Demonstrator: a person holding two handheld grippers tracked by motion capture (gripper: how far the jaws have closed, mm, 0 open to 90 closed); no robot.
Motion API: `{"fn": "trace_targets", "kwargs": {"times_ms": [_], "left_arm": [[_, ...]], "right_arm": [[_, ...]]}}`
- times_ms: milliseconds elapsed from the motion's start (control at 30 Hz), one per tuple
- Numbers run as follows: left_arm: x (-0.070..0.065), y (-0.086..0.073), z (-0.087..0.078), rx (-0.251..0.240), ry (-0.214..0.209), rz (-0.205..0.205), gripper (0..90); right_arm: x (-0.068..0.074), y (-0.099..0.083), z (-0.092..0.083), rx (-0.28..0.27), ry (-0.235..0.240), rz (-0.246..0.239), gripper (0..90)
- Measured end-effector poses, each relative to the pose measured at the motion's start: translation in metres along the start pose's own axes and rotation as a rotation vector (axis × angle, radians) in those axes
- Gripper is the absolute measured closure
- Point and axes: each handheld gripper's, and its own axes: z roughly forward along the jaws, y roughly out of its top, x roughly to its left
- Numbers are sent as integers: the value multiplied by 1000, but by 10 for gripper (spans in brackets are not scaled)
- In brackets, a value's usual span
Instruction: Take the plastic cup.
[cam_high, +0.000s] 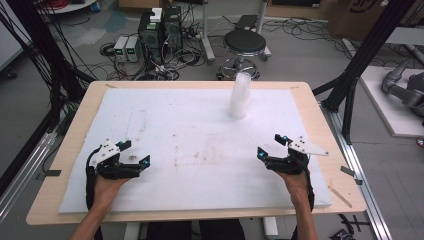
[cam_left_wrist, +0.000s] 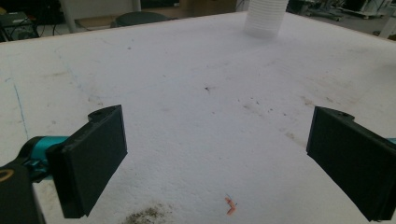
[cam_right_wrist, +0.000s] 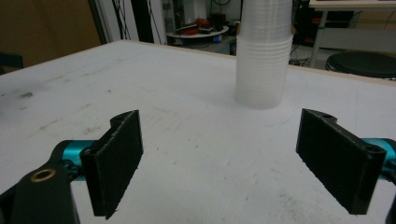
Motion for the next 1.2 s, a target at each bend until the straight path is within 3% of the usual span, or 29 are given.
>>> {"fn": "trace_targets", "kwargs": {"times_ms": [133,433,500,533,667,1200], "left_arm": [[0,0,0,4,1,0,49],[0,0,1,8,2,-2,49],[0,0,1,9,1,-2,49],[0,0,1,9,0,-3,49],[0,0,1,9,1,0,49],[-1,1,2,25,0,12,49]], "right_arm": [[-7,22,-6,-3,-5,8,147],[-20,82,-7,16,-15,-30,146],[-21,86,-6,17,-11,-31,146],[-24,98,-1,27,-3,-37,143],[-29,117,8,52,1,-56,139],[-61,177,56,176,67,-104,136]]}}
